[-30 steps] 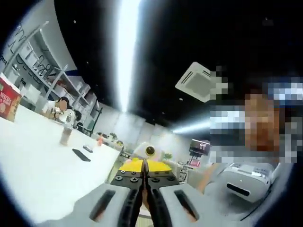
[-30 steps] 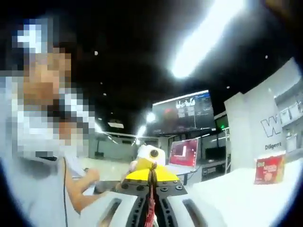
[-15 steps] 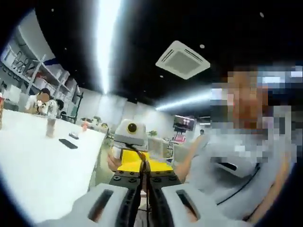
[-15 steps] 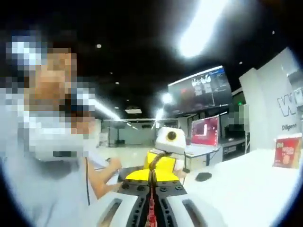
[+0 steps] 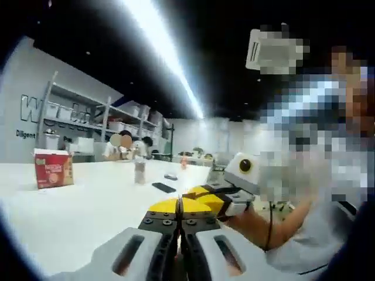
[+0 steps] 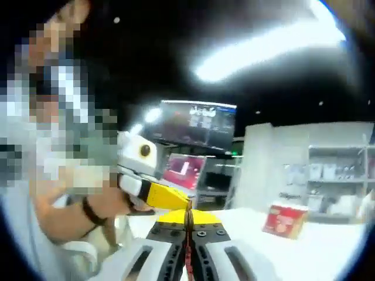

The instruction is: Tear open the coffee pouch, take out the coffee, and pour the coffee from the pouch into the cup

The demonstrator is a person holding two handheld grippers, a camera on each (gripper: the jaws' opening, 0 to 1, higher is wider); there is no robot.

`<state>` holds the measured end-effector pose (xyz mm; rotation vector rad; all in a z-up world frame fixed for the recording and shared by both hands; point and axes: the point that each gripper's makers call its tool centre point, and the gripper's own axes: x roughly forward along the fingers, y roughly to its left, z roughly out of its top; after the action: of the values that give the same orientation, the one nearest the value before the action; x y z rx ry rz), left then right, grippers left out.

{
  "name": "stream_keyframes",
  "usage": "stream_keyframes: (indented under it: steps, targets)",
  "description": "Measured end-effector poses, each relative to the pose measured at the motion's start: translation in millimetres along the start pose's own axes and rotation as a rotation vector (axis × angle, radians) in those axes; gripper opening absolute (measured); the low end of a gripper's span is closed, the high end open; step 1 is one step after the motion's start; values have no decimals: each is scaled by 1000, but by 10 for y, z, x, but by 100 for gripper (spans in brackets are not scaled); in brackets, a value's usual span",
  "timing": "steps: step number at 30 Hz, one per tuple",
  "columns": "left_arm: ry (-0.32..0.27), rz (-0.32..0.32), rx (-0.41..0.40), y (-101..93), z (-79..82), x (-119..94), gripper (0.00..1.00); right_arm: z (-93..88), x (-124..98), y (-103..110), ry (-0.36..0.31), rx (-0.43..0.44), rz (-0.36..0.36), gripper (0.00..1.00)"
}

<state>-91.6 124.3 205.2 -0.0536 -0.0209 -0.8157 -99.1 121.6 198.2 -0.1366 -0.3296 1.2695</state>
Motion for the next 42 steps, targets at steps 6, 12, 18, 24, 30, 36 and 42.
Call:
stream_keyframes:
  steps: [6,12,18,24,30,36,42]
  targets:
    - [-8,90,31,73,-9,56,0,-35,35,-87,-10,25,-49,0]
    - [-10,144,60,127,-1,91,0,-60,41,-146,-31,66,-70,0]
    - [6,278,146,273,1,82,0,-29,42,-147,-81,109,-61,0]
    - [-23,215,108,194,32,88,0,-40,9,-206,-79,108,-77,0]
    - [-53,100,-26,136,48,70,1,-42,21,-183,-129,201,31,2]
    - [-22,57,-24,61,11,82,1,-121,18,-119,-95,231,95,9]
    - [-2,-2,-38,-27,-20,96,1,-139,36,-9,-73,234,158,10]
